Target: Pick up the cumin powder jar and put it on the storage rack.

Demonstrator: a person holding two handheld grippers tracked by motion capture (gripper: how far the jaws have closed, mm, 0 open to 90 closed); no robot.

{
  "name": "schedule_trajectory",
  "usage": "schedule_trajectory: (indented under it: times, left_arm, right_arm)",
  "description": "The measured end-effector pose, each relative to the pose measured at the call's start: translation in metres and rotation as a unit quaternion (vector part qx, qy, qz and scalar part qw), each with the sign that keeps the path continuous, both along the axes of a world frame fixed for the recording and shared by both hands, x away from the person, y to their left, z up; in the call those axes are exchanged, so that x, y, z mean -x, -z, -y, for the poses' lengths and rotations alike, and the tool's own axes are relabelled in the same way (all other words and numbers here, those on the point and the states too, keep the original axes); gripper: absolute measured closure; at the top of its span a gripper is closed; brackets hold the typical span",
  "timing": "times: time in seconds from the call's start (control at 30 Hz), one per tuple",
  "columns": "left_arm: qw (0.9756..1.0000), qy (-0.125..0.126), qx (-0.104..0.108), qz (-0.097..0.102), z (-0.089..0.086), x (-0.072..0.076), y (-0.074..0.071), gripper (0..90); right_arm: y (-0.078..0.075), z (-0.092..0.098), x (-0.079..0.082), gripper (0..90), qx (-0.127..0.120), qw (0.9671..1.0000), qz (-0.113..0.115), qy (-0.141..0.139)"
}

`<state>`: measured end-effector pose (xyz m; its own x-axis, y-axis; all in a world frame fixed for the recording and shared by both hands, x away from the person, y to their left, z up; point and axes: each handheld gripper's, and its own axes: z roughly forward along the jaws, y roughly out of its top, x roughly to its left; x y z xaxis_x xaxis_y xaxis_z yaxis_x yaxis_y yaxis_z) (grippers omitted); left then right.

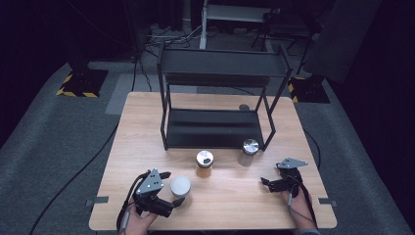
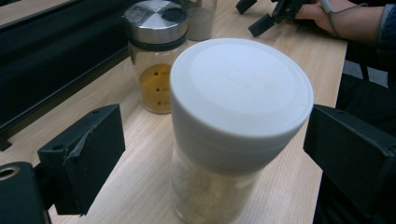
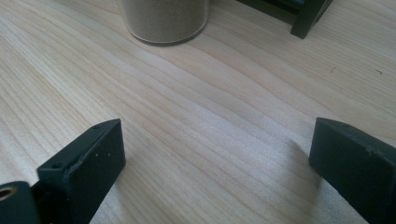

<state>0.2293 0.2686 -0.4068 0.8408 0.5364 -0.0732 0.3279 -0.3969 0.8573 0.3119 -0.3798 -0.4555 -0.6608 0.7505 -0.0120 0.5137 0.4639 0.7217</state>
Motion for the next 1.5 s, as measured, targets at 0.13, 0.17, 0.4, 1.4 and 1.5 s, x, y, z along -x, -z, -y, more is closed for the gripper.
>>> schedule_trajectory:
  times: [0.13, 0.17, 0.4, 1.4, 1.5]
  left_arm:
    - [0.9999, 0.014, 0.001, 0.004, 0.006, -0.005, 0.001, 6.1]
    - [0.9999, 0.014, 0.001, 0.006, 0.007, -0.005, 0.002, 6.4]
    - [0.9999, 0.011, 0.002, 0.008, 0.011, -0.006, 0.005, 7.9]
    - [0.9999, -0.003, -0.010, -0.002, 0.016, -0.017, -0.022, 33.0]
    - [0.9999, -0.007, -0.011, -0.008, 0.016, -0.023, -0.032, 33.0]
  right_arm:
    - [0.000, 0.000, 0.000, 3.2, 0.000, 1.0000, 0.000, 0.002]
    - [0.000, 0.000, 0.000, 3.2, 0.000, 1.0000, 0.000, 0.002]
    - [0.000, 0.000, 0.001, 3.2, 0.001, 1.0000, 0.000, 0.004]
    - [0.000, -0.001, 0.001, 3.2, 0.001, 1.0000, 0.000, 0.005]
    - [0.000, -0.001, 0.001, 3.2, 0.001, 1.0000, 0.000, 0.005]
